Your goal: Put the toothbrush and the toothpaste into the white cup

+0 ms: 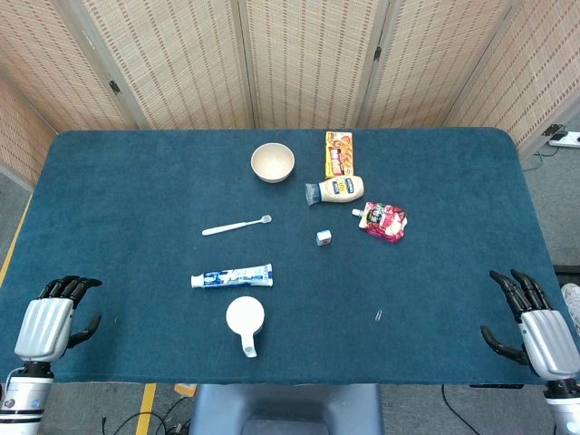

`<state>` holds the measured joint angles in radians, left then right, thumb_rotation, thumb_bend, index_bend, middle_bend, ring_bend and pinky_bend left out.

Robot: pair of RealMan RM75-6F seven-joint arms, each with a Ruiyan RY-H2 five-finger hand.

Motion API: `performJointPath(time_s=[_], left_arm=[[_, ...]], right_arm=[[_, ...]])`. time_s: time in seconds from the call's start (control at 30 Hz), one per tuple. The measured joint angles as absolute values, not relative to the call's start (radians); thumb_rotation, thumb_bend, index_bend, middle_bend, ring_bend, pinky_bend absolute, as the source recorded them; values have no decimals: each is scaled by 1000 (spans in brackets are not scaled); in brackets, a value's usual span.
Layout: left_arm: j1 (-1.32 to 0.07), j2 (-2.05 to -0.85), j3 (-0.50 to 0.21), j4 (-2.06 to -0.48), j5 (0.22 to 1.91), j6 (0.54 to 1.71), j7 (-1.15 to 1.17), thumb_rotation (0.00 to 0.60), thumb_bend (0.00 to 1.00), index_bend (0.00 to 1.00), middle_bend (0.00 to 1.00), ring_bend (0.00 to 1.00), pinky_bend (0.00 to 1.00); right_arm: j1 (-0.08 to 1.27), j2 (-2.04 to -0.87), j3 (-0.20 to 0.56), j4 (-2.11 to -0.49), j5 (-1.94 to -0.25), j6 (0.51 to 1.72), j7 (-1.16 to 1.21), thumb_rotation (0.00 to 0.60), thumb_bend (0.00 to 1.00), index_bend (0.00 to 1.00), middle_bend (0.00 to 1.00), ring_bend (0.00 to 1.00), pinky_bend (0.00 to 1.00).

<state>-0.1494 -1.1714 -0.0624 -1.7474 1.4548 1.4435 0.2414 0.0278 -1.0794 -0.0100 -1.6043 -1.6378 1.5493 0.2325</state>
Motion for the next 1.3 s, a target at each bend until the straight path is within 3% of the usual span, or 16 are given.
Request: performJointPath(time_s=[0.43,0.77,0.97,1.3], left_arm=[[-162,-1171,-74,-1742,1447,1433,219,600,383,310,344,237,256],[-270,-1176,-142,-1706,1441,1340,165,600,384,313,344,256,292],[-381,-1202,-203,-1643,1427,1239,128,600,383,332,482,465,521],[-615,-1282,-297,-1498,1289,961,89,600,383,350,728,677,867]], right_arm=[[24,-1076,-13,-1603,-1643,1558,235,600,242,56,141,58,77],[28,-1066,-17,-1617,-1662,1561,222,600,242,56,141,68,77],[26,-1061,-21,-1630,-1671,1566,210,600,242,55,142,80,77],[21,-1050,-25,-1654,-1681,1575,186,600,243,56,142,86,77]])
